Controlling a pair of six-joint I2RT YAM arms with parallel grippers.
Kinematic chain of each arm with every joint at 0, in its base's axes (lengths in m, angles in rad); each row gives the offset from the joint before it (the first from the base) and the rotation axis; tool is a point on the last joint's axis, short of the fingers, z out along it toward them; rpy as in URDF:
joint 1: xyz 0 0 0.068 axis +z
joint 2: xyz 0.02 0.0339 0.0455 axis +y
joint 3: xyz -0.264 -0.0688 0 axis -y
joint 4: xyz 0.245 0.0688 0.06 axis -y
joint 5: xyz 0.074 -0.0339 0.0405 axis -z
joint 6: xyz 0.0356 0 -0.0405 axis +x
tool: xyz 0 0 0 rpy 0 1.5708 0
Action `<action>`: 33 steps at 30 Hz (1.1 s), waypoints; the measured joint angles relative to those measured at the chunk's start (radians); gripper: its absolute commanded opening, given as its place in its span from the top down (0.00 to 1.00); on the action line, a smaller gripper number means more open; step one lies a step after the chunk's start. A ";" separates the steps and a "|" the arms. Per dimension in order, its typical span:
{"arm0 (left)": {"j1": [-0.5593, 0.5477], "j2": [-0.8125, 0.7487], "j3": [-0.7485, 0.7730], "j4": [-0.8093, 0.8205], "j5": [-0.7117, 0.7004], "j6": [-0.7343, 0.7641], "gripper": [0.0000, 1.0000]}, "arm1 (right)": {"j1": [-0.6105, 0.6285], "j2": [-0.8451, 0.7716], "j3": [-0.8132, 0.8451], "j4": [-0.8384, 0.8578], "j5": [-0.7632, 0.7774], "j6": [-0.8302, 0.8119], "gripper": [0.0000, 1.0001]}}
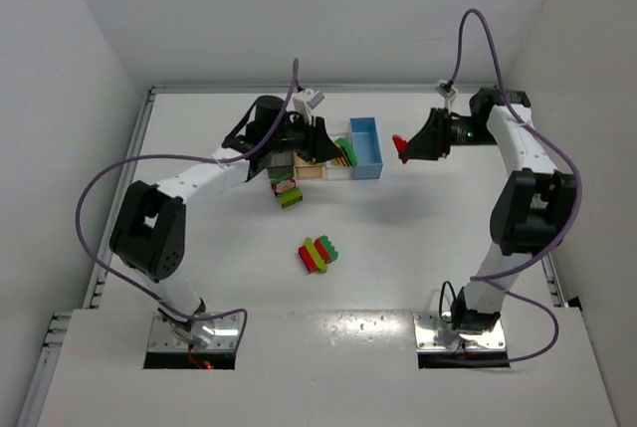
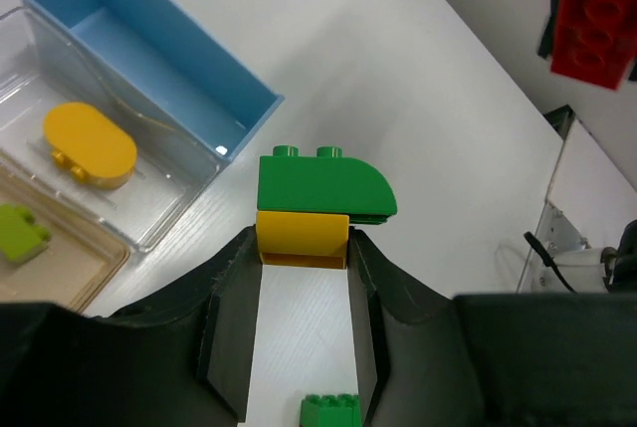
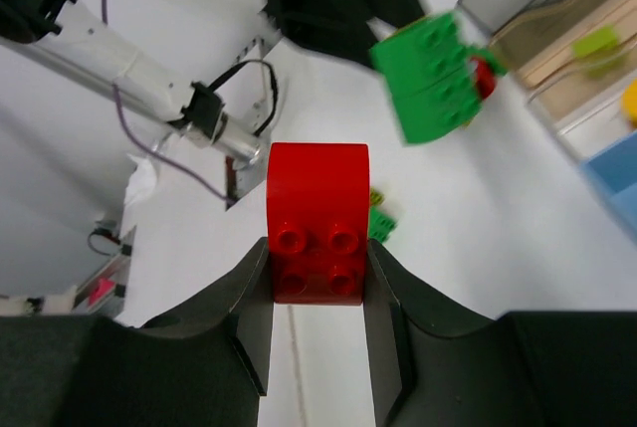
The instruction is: Sort the legos into containers by color
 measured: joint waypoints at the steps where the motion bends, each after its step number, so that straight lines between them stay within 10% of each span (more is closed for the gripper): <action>1: 0.000 -0.019 -0.011 -0.010 -0.013 0.008 0.92 | 0.007 0.031 0.044 0.005 0.000 0.007 1.00; 16: 0.166 -0.348 -0.051 -0.246 -0.410 0.197 0.92 | 0.376 0.227 0.245 0.692 0.331 0.924 1.00; 33: 0.293 -0.360 -0.133 -0.294 -0.465 0.188 0.92 | 0.442 0.270 0.298 0.815 0.878 1.074 1.00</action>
